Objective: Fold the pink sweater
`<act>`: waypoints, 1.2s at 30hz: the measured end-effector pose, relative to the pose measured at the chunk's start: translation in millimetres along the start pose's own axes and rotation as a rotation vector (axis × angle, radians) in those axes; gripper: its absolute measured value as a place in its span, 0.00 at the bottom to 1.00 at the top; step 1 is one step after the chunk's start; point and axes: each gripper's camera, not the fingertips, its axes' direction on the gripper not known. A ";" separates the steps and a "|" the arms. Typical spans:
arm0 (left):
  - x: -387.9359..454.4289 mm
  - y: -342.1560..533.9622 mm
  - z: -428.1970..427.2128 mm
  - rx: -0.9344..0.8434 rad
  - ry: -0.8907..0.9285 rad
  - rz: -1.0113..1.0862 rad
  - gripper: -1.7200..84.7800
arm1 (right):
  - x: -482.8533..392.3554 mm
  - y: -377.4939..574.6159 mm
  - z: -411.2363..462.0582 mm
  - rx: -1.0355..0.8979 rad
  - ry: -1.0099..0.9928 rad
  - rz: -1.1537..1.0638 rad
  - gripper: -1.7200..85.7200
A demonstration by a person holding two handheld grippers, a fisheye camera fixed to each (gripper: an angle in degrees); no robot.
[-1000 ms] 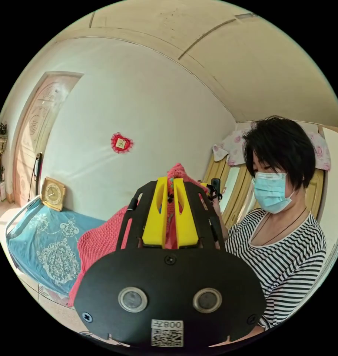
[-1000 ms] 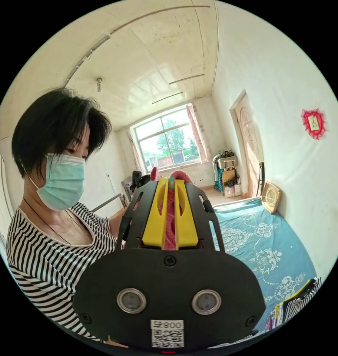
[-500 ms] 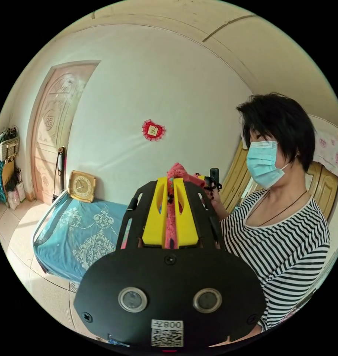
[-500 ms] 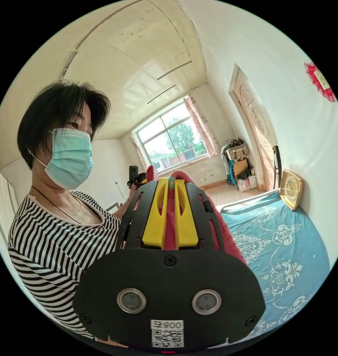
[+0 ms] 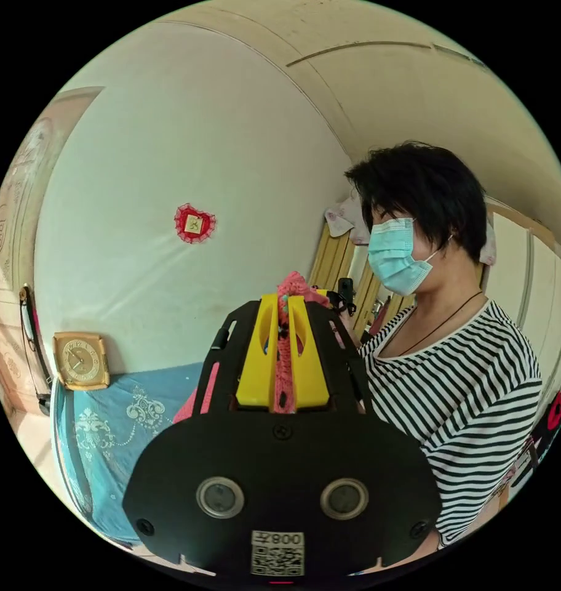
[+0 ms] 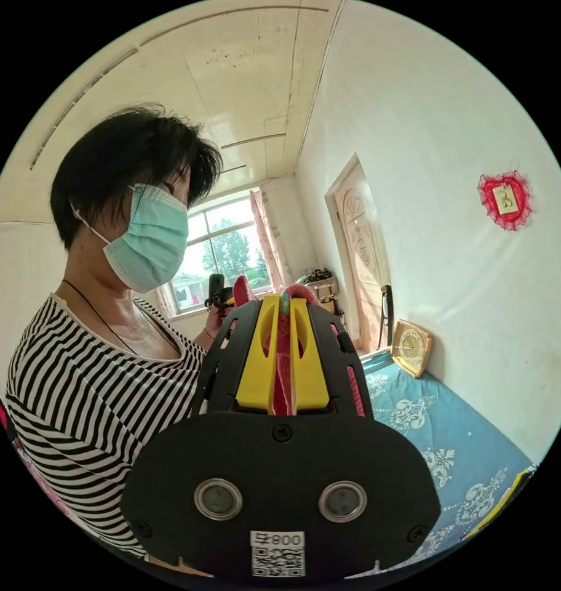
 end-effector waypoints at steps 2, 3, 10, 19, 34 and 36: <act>-20.4 -9.3 -10.7 -0.007 0.053 0.031 0.05 | -3.7 -4.6 9.0 0.022 0.072 -0.010 0.04; -33.4 -14.5 -16.2 -0.006 0.083 0.049 0.05 | -4.4 -6.1 10.8 0.024 0.091 -0.015 0.04; -115.3 -42.3 -13.8 -0.024 0.133 0.107 0.05 | 49.5 -43.5 25.1 -0.012 0.311 -0.032 0.04; -385.4 -37.6 140.6 -0.262 -0.234 -0.238 0.07 | 421.0 -100.4 53.1 -0.250 0.513 0.331 0.07; -513.3 598.9 35.4 -0.657 -0.319 -1.537 0.10 | 696.3 372.5 -80.2 -0.526 0.451 1.485 0.08; -517.2 635.6 38.7 -0.678 -0.313 -1.576 0.11 | 704.4 385.6 -68.8 -0.591 0.438 1.495 0.09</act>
